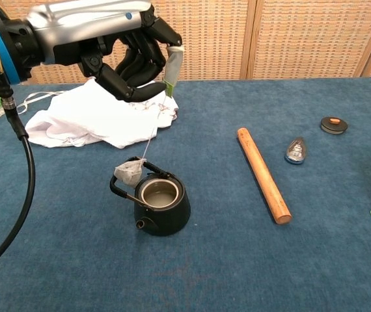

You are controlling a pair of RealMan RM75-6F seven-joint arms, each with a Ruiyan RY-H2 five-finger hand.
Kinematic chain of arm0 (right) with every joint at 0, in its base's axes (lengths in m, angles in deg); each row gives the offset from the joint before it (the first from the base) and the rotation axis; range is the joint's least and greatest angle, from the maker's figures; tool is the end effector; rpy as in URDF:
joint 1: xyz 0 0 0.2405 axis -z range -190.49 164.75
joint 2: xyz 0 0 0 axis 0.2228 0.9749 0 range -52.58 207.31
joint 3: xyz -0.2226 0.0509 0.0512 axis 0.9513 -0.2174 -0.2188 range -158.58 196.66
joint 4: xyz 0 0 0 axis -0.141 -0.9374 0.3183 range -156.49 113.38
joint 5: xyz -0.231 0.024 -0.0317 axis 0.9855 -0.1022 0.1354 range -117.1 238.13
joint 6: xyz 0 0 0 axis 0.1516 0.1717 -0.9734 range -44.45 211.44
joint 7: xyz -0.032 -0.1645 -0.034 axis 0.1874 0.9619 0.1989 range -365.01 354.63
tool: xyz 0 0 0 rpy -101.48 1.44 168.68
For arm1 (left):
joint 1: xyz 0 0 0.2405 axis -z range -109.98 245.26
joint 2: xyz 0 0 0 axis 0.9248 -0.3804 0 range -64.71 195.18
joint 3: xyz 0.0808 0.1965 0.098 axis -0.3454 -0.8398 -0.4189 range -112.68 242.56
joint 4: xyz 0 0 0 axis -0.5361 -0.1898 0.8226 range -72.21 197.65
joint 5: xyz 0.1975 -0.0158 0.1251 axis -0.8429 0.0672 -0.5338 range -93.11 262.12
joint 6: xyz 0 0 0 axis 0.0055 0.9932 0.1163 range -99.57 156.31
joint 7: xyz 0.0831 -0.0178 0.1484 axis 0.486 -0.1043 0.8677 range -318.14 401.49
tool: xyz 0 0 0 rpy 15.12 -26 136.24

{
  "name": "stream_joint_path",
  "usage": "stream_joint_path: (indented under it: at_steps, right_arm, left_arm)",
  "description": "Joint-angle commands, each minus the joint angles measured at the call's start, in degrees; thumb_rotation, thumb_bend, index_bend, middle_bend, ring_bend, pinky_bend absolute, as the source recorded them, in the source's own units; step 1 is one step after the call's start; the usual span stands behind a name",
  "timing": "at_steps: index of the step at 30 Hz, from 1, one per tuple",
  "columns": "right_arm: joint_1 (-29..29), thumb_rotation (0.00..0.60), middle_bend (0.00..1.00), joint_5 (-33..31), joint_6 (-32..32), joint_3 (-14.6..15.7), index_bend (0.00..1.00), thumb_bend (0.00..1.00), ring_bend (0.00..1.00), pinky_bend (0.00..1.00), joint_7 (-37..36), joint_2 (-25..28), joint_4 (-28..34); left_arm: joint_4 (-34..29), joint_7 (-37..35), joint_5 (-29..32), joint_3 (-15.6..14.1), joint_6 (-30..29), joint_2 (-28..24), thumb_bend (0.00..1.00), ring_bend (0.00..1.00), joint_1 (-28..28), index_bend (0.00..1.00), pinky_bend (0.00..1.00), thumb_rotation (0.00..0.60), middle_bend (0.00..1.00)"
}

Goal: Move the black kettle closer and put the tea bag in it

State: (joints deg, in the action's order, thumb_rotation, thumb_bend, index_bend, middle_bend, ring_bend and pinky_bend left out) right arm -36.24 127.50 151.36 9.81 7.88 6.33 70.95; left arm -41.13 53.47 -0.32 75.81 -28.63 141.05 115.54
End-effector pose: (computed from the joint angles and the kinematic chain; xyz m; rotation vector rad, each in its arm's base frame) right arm -0.2511 -0.3178 0.0733 1.4812 -0.9637 0.8294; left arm -0.0076 0.3080 0.0022 -2.1583 -0.6404 -1.3302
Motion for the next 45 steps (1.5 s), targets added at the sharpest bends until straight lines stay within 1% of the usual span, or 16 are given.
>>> stream_joint_path:
  at_steps: [1,11,16,26,31,32,34,45]
  right_arm:
    - [0.08,0.6,0.28,-0.01,-0.02,0.0,0.32,0.29,0.16,0.27,-0.09,0.04,-0.07]
    - [0.4,0.6,0.28,0.07,0.02,-0.09,0.32,0.29,0.16,0.27,-0.57,0.3,-0.21]
    - [0.58,0.6,0.28,0.09,0.01,-0.06,0.32,0.29,0.16,0.27,-0.78,0.4,-0.26]
    - [0.65,0.6,0.28,0.23,0.02,-0.15,0.32,0.29,0.16,0.27,-0.79,0.45,-0.12]
    - [0.53,0.6,0.28,0.13,-0.29,-0.17,0.32,0.29,0.16,0.27,-0.67,0.31,-0.07]
    - [0.51,0.6,0.28,0.12,-0.38,-0.15,0.32,0.29,0.16,0.27,-0.64,0.27,-0.01]
    - [0.52,0.6,0.28,0.13,-0.36,-0.13,0.32,0.29,0.16,0.27,-0.52,0.3,0.06]
    - [0.57,0.6,0.28,0.18,-0.18,-0.15,0.32,0.28,0.16,0.27,-0.09,0.33,0.54]
  left_arm:
    - [-0.16,0.1,0.12,0.22,-0.16,0.15,0.52,0.72,0.2,0.63,0.68,0.6,0.79]
    - [-0.76,1.25,1.05,0.24,0.66,0.25,0.52,0.72,1.13,0.63,0.68,0.6,0.79]
    - [-0.99,2.09,1.91,-0.7,1.55,-0.03,0.52,0.72,1.1,0.63,0.68,0.6,0.79]
    - [-1.71,1.91,1.67,-1.71,0.47,-1.34,0.52,0.72,0.02,0.63,0.68,0.6,0.79]
    - [-2.64,4.32,2.93,-3.38,2.66,-3.17,0.52,0.72,-0.1,0.63,0.68,0.6,0.79]
    - [-2.36,4.98,3.18,-4.05,2.86,-3.08,0.52,0.72,-0.37,0.63,0.68,0.6,0.79]
    - [-1.92,5.49,3.37,-4.45,2.49,-2.63,0.52,0.72,-0.75,0.63,0.68,0.6,0.79]
    - [-0.72,8.23,3.67,-5.03,1.95,-1.56,0.52,0.72,-1.13,0.63,0.68,0.6,0.79]
